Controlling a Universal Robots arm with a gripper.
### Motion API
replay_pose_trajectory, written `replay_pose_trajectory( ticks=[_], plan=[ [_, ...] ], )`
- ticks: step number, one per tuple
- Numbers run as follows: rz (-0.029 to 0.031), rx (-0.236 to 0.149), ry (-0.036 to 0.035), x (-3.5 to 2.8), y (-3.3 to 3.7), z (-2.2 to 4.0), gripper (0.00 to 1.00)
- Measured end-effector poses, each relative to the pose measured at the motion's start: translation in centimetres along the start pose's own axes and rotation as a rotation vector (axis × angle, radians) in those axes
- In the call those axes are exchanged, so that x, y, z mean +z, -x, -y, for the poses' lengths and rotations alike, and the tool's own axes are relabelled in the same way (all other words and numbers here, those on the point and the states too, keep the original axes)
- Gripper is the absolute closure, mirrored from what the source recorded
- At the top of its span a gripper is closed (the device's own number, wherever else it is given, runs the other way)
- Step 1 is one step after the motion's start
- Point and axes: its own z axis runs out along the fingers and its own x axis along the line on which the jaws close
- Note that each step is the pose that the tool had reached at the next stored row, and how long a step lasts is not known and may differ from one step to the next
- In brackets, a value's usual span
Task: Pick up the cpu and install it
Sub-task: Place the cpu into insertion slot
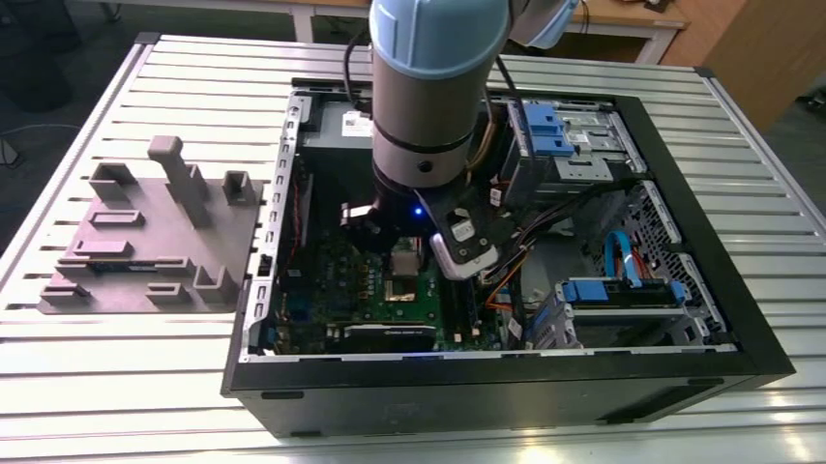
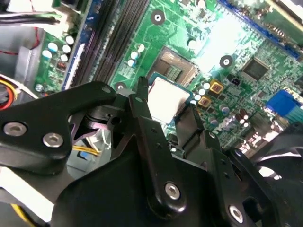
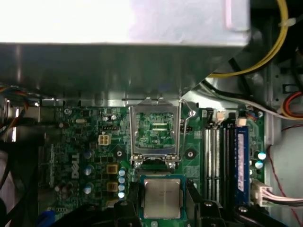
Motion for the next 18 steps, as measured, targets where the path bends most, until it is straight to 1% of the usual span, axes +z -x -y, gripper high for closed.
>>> replay_pose_trajectory(
  ticks=[3, 10, 18],
  plan=[
    [-0.0001, -0.001, 0.0001, 0.53, -0.22, 0.06, 0.53],
    [0.0000, -0.002, 0.0002, 1.70, -0.25, 0.38, 0.53],
    [-0.0002, -0.003, 0.0000, 2.43, -0.27, 0.58, 0.53]
  ],
)
